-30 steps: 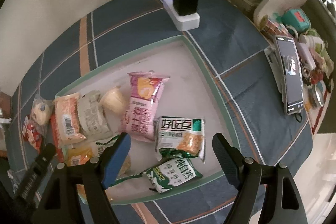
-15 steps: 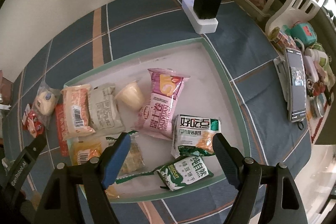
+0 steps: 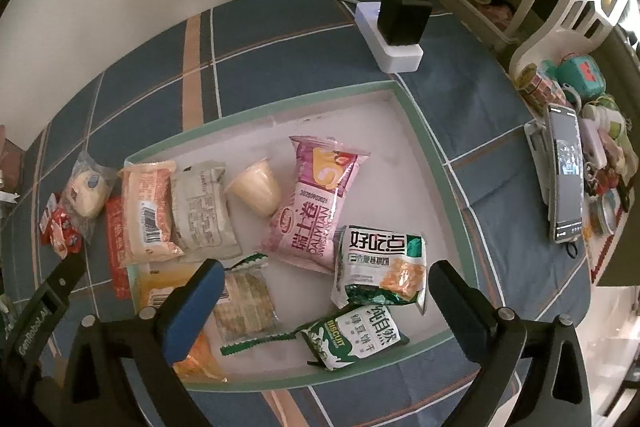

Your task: Organize snacks

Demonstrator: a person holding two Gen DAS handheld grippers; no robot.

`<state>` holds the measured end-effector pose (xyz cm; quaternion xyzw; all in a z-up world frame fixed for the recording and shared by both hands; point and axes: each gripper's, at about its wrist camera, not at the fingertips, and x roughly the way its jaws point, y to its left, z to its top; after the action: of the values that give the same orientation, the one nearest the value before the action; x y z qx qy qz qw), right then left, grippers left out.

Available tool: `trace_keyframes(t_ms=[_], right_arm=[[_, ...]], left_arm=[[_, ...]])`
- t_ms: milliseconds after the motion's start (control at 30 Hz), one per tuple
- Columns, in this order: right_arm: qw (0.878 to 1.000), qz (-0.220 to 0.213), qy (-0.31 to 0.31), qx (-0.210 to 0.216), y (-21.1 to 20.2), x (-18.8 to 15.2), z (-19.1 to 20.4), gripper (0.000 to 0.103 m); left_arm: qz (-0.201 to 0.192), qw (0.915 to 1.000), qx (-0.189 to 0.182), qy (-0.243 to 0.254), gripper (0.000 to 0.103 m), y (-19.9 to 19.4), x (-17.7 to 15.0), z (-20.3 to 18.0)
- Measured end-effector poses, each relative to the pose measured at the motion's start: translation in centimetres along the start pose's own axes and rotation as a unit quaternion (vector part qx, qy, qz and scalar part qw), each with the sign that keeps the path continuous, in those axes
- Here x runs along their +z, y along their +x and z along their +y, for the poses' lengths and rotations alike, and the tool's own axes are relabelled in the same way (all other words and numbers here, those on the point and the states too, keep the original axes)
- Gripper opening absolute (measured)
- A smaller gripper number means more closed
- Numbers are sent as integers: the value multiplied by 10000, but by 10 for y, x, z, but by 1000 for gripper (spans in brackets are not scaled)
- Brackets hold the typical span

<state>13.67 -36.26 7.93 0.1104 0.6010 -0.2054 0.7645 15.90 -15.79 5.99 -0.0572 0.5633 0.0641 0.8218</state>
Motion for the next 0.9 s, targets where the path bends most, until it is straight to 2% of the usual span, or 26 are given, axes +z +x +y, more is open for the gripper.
trace_keyframes(t_ms=[400,633,900], right_arm=[[9999,-2,-118,78,-2,-3,22,103],[9981,-48,-562,230,-3,-12,67,103],[9935,-61,-1034,473,-2,-30,125,103]], left_arm=[[-29,10000,-39,18,103,-6,5,10],[-157,9987,316,-365,103,-7,17,51],[-194,9922,631,-1061,103,-7,27,119]])
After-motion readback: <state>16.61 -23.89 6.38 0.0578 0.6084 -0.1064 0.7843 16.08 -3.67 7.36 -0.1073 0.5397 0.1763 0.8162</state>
